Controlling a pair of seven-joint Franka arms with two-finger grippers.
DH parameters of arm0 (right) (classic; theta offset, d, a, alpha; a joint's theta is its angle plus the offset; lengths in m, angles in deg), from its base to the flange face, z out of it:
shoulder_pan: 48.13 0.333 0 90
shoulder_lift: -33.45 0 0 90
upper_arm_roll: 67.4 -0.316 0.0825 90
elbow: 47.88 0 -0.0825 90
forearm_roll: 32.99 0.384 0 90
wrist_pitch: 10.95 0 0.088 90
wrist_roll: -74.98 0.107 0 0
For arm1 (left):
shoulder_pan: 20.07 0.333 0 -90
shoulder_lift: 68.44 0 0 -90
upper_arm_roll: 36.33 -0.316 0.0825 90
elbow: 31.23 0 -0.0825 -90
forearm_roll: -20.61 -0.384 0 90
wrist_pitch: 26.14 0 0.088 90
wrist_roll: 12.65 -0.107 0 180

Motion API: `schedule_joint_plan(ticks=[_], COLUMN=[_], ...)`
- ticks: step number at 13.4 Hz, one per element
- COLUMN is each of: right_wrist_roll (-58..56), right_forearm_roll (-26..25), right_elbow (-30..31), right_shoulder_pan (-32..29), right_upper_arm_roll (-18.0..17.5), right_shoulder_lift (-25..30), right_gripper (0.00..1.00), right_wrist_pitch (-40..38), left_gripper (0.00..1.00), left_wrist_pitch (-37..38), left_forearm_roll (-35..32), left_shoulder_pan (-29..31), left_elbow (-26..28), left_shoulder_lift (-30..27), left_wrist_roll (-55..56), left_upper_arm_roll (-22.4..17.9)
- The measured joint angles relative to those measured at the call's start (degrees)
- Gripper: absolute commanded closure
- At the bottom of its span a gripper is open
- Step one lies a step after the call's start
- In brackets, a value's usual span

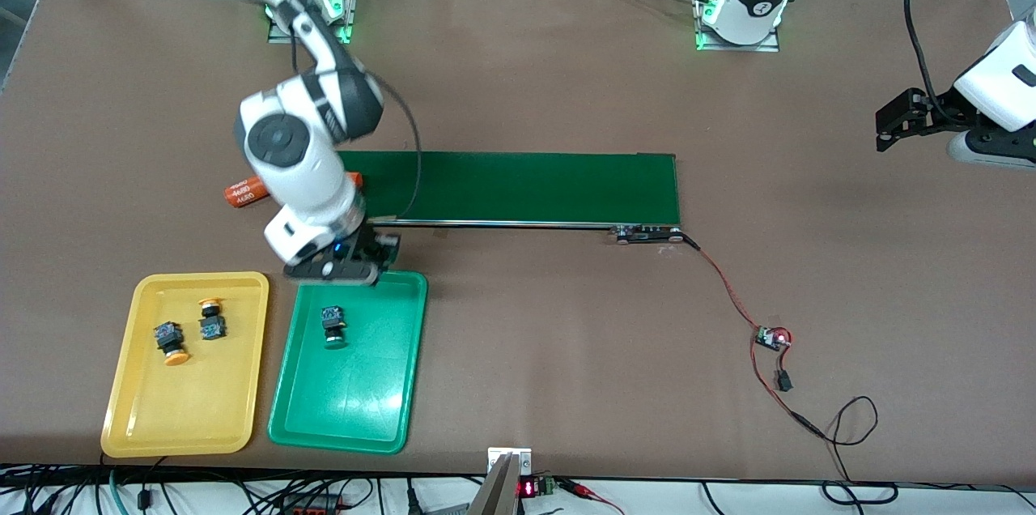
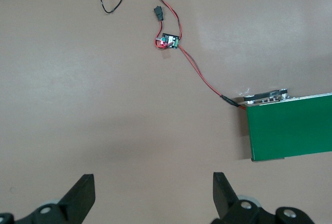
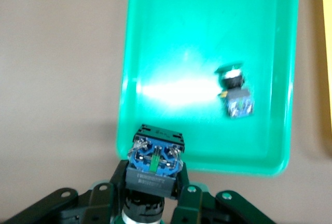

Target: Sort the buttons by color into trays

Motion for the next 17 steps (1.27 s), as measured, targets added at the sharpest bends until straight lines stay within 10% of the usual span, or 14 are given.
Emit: schedule_joint_plan(ticks=[5,8,13,17], right_wrist_roll=[-2.8,-3.1,-3.5,-3.5], right_forearm_roll=[-0.6,-2.5,-2.5,-2.1], right_elbow=[-4.6,-5.4,-6.1,-7.5], right_shoulder_pan=[1.2,1.8,1.8,1.8], right_upper_arm_roll=[4.0,5.7,6.9,6.9], right_shoulder_lift=[-14.0,-16.9,-16.9,-9.4], right_gripper=[0.82,0.00,0.00,0.00], right_wrist_pitch=[18.1,20.7,22.8,6.5], left_gripper=[0.00,0.00,0.00,0.00], left_wrist_pitch=[-0.1,-0.4,-0.6,-0.6], left_forearm_roll=[0.0,0.0,0.0,0.0], left_shoulder_pan=[-0.2,-0.5,-0.6,-0.6], left_elbow=[-0.1,0.0,0.2,0.3], left_shoulder_lift=[0.0,0.3,2.2,4.3], left_wrist_roll=[0.0,0.0,0.0,0.0], left_upper_arm_roll=[0.1,0.9,1.5,1.5])
